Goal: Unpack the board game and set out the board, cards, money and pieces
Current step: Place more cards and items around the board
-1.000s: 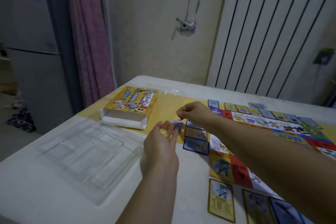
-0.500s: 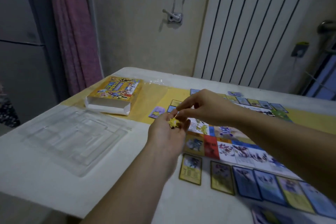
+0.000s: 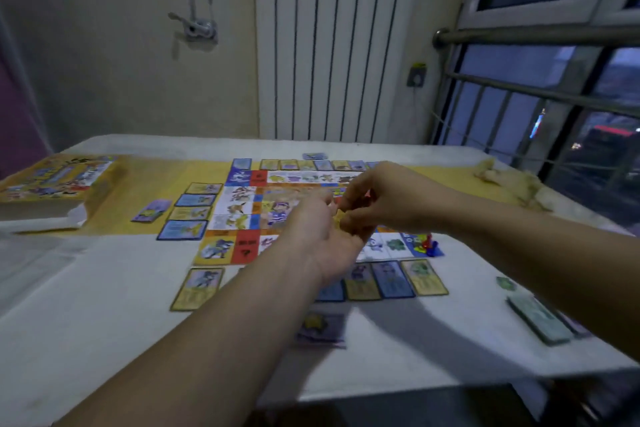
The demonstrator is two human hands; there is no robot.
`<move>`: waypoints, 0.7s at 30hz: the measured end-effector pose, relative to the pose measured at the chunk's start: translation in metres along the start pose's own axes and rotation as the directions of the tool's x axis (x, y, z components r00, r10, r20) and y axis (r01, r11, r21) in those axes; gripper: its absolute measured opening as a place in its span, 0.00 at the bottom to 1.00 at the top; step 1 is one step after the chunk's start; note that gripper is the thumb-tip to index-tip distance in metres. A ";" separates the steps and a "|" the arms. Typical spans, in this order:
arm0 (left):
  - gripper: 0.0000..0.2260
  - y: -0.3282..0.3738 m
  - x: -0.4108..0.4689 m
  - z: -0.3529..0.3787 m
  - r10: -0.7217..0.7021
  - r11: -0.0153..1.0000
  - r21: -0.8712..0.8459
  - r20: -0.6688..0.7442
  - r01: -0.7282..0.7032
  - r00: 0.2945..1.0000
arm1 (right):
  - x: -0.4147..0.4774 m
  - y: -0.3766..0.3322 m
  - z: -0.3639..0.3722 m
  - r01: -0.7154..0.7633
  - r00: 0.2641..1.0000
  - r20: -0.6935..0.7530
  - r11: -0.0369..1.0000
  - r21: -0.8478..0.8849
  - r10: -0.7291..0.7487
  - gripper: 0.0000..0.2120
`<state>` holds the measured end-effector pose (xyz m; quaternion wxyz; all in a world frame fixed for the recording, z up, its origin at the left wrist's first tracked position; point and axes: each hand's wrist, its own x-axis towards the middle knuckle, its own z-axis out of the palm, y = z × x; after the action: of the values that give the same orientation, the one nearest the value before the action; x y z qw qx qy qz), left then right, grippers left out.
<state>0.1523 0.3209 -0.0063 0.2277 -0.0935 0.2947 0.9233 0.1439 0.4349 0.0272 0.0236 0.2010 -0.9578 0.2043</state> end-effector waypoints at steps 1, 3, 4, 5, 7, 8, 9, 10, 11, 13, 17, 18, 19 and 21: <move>0.15 -0.008 0.001 0.011 -0.009 0.999 0.033 0.011 0.009 1.000 | -0.009 0.009 -0.005 -0.004 1.000 -0.025 1.000 0.022 0.005 0.02; 0.15 -0.026 0.005 0.031 -0.018 0.994 0.113 0.048 0.012 0.999 | -0.028 0.024 -0.018 -0.013 0.998 -0.059 0.998 0.063 0.017 0.02; 0.15 -0.035 0.007 0.041 -0.025 0.987 0.161 0.068 0.014 0.997 | -0.038 0.032 -0.026 -0.027 0.997 -0.075 0.995 0.093 0.034 0.02; 0.15 -0.044 0.009 0.051 -0.030 0.977 0.213 0.089 0.011 0.996 | -0.047 0.042 -0.035 -0.046 0.994 -0.092 0.991 0.128 0.058 0.02; 0.15 -0.065 0.016 0.066 -0.031 0.941 0.339 0.125 -0.013 0.992 | -0.066 0.068 -0.054 -0.106 0.981 -0.139 0.976 0.192 0.134 0.04; 0.14 -0.075 0.020 0.072 -0.028 0.906 0.421 0.139 -0.034 0.990 | -0.076 0.084 -0.064 -0.146 0.970 -0.163 0.968 0.202 0.180 0.04; 0.13 -0.084 0.026 0.075 -0.011 0.848 0.524 0.158 -0.074 0.987 | -0.085 0.101 -0.072 -0.188 0.958 -0.177 0.961 0.203 0.225 0.03; 0.10 -0.093 0.032 0.076 0.012 0.740 0.658 0.196 -0.140 0.981 | -0.095 0.118 -0.078 -0.229 0.947 -0.177 0.950 0.212 0.268 0.03; 0.08 -0.101 0.039 0.076 0.035 0.557 0.796 0.260 -0.235 0.965 | -0.105 0.135 -0.081 -0.274 0.936 -0.163 0.937 0.219 0.312 0.04; 0.07 -0.117 0.054 0.070 0.010 0.085 0.905 0.418 -0.417 0.908 | -0.123 0.165 -0.082 -0.383 0.899 -0.131 0.896 0.226 0.418 0.05; 0.14 -0.139 0.083 0.064 -0.105 -0.453 0.765 0.465 -0.458 0.879 | -0.142 0.213 -0.070 -0.534 0.830 -0.067 0.824 0.191 0.554 0.02; 0.15 -0.144 0.089 0.065 -0.132 -0.512 0.729 0.456 -0.454 0.880 | -0.143 0.223 -0.066 -0.557 0.817 -0.059 0.811 0.178 0.574 0.03; 0.15 -0.148 0.095 0.065 -0.153 -0.560 0.698 0.443 -0.447 0.883 | -0.144 0.231 -0.062 -0.571 0.808 -0.058 0.803 0.172 0.586 0.03; 0.15 -0.155 0.106 0.068 -0.168 -0.609 0.667 0.421 -0.429 0.891 | -0.144 0.243 -0.054 -0.577 0.805 -0.052 0.799 0.168 0.592 0.02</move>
<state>0.1299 0.5110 -0.0618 0.0774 0.3661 0.9118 0.1692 0.1783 0.7141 -0.0345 -0.0063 -0.1138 -0.9533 0.2798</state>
